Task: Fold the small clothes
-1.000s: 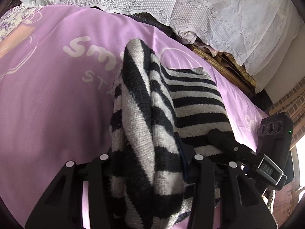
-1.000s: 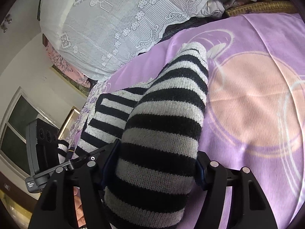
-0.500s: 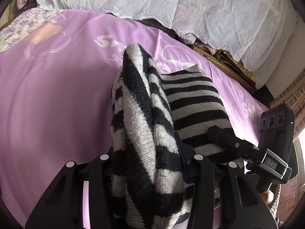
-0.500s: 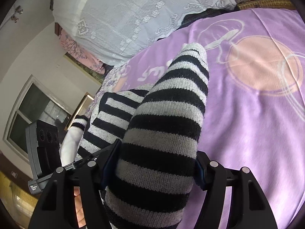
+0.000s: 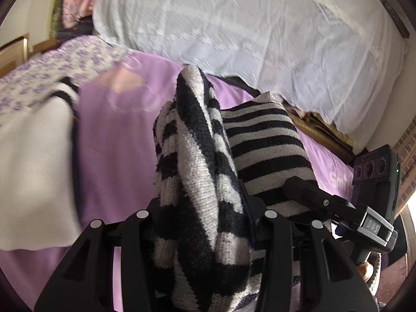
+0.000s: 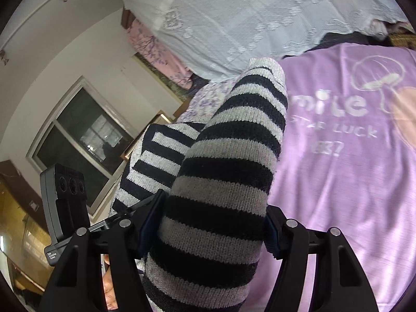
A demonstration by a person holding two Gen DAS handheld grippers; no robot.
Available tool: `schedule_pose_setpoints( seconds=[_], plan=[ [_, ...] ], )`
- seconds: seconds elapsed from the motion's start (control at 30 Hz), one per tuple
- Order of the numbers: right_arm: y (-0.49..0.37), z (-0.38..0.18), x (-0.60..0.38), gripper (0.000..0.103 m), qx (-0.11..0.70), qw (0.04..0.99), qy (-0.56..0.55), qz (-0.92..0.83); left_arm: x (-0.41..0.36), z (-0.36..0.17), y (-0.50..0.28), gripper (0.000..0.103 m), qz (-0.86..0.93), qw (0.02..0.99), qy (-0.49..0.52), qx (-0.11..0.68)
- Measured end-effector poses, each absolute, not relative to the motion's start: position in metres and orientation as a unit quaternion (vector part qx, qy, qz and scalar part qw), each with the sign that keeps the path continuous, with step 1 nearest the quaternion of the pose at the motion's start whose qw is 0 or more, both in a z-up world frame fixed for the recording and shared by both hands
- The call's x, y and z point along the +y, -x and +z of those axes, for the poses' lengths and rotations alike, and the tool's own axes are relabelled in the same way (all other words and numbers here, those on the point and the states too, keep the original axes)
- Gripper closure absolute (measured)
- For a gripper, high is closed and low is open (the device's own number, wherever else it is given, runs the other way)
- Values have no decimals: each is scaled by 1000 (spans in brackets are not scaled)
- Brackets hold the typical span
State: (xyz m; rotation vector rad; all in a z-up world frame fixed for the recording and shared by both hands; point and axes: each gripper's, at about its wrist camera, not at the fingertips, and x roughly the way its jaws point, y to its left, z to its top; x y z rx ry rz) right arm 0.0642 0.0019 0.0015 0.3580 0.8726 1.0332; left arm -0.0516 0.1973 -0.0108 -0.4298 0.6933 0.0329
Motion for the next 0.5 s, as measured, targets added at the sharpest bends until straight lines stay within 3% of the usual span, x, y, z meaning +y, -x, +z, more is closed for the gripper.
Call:
schedule_pose_setpoints(
  seconds=[0.5],
  plan=[
    [-28, 65, 140, 36, 378, 716, -109, 577, 304, 37, 126, 60, 128, 929, 228, 261]
  ],
)
